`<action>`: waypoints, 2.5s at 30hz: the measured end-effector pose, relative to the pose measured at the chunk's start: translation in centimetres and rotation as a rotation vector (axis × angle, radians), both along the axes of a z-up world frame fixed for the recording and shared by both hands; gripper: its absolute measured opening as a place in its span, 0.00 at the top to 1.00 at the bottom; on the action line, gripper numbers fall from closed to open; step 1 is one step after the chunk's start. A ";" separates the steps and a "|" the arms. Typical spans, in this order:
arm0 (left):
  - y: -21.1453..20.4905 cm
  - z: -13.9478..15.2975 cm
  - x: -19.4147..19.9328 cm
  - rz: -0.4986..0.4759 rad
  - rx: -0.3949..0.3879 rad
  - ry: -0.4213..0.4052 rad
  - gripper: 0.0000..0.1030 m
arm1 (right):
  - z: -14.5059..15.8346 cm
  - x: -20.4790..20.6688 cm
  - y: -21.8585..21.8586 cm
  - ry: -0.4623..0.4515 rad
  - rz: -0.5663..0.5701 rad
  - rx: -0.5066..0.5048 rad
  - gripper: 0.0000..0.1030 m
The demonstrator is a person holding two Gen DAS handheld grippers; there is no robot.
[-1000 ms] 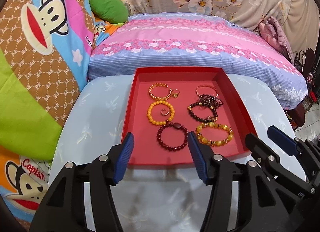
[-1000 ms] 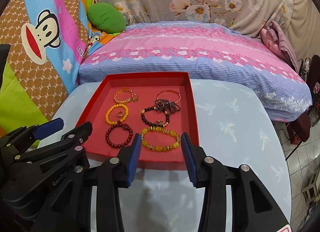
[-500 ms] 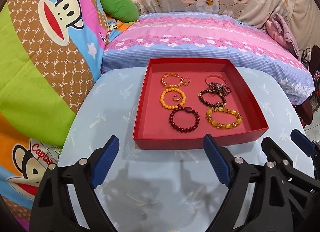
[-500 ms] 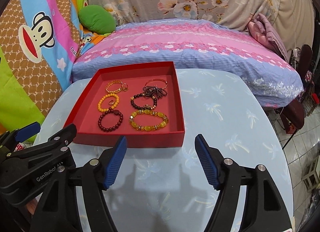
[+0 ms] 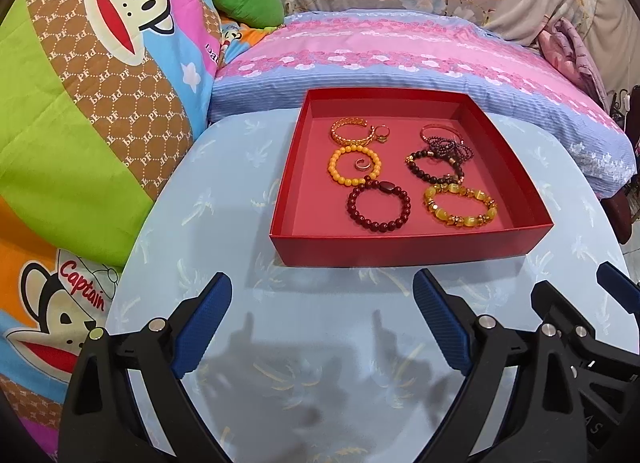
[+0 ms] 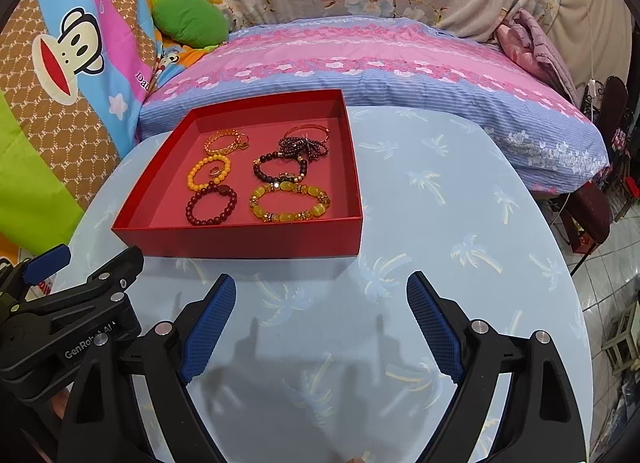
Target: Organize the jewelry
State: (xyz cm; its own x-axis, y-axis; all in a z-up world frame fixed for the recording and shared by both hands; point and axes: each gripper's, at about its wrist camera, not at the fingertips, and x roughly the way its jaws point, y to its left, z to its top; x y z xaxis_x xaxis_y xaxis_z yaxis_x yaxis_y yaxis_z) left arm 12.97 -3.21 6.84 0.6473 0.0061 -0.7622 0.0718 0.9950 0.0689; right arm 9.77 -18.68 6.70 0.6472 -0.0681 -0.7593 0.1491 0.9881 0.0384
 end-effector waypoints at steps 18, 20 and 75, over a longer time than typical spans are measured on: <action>0.4 -0.4 0.1 0.031 0.005 -0.003 0.12 | -0.3 0.2 -0.2 -0.023 -0.005 -0.003 0.11; 0.5 -0.4 0.2 0.038 0.011 -0.009 0.11 | -0.3 0.3 -0.4 -0.018 -0.014 -0.003 0.06; 0.7 -1.5 1.6 0.058 0.022 0.005 0.11 | -1.4 2.0 -0.1 0.019 -0.021 -0.013 0.06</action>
State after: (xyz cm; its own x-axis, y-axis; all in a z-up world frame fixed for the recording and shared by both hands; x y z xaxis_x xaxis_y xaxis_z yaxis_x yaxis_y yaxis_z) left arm 14.61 -2.48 5.32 0.6415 0.0601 -0.7648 0.0143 0.9958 0.0902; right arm 11.76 -18.80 5.32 0.6311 -0.0915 -0.7703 0.1703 0.9851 0.0225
